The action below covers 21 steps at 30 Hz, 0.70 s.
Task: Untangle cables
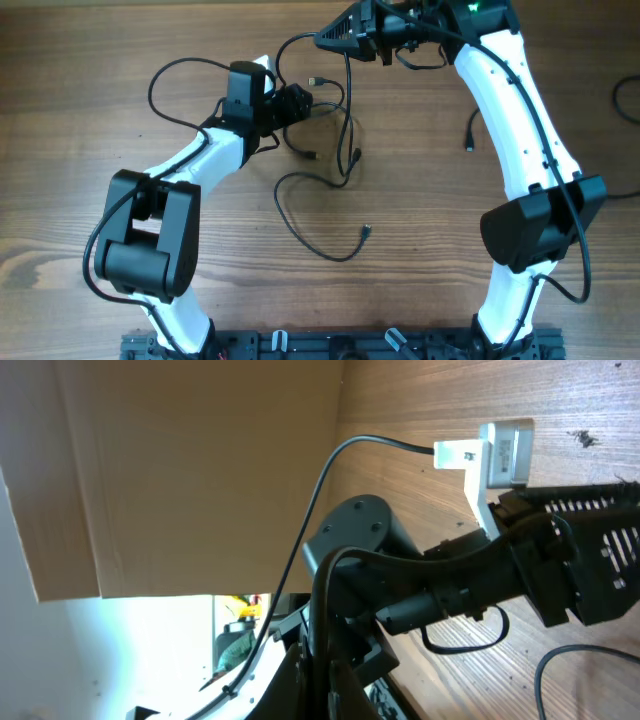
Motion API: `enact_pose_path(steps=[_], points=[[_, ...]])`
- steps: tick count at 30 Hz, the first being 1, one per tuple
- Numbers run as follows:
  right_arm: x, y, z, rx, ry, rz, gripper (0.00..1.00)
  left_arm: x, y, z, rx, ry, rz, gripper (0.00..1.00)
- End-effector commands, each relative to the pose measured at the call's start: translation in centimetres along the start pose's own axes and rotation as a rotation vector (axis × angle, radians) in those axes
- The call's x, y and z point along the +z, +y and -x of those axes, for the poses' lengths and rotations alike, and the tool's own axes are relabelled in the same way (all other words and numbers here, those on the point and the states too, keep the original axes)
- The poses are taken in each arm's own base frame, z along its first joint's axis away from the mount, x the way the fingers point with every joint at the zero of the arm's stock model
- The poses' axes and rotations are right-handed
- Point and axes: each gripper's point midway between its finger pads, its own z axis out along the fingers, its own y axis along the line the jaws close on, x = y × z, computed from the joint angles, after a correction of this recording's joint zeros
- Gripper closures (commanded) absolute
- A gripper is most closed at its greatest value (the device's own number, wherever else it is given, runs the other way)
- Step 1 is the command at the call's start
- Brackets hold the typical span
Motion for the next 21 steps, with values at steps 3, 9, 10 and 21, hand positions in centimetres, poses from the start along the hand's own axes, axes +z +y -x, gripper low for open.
enact_pose_path(steps=[3,9,10,21], points=[[-0.2,1.2,-0.5,-0.044,0.018,0.036,0.96,0.2,0.0,0.8,0.013,-0.04,0.005,0.48],[-2.1,0.4,0.9,-0.042,-0.029,0.029,0.96,-0.1,1.2,-0.4,-0.069,0.021,0.037,0.96],[-2.6,0.1,1.2,-0.037,-0.042,0.027,0.96,-0.2,1.2,-0.4,-0.078,0.03,0.026,0.96],[-8.1,-5.6,5.4,0.048,-0.258,-0.182,0.96,-7.0,-0.8,-2.6,-0.261,0.257,-0.091,0.96]])
